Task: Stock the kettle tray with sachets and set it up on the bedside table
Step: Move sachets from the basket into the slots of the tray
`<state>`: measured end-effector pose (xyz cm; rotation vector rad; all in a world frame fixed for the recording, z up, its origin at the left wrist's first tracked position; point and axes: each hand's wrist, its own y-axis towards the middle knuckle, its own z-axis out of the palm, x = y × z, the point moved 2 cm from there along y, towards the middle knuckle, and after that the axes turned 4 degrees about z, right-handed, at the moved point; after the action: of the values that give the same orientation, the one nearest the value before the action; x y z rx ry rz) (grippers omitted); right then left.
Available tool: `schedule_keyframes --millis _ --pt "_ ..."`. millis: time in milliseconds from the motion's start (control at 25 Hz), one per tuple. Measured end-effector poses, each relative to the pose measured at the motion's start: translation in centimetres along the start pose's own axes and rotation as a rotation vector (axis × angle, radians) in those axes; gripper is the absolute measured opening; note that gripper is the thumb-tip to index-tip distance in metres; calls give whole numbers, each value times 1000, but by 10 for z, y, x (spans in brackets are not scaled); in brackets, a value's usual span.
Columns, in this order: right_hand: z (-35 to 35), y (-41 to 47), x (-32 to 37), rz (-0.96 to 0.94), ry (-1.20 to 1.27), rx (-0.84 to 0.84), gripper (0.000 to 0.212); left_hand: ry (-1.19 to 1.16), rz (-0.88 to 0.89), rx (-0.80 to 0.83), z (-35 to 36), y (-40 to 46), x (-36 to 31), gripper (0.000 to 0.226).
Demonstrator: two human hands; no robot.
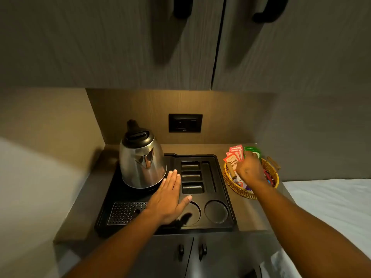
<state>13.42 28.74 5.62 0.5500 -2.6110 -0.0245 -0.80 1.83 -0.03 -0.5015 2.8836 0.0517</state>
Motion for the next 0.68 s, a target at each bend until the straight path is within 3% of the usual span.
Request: schedule_keyframes --millis 120,240,360,680 --pt "1 33 -12 98 24 167 27 -48 -21 32 12 0 0 85" --pt "9 56 -9 159 -11 288 36 -66 -48 5 19 1 3 84" --pt "20 66 -4 142 -55 340 48 -62 -71 7 17 4 3 87" --pt "20 83 1 134 -85 467 56 -38 -92 51 15 4 -1 89"
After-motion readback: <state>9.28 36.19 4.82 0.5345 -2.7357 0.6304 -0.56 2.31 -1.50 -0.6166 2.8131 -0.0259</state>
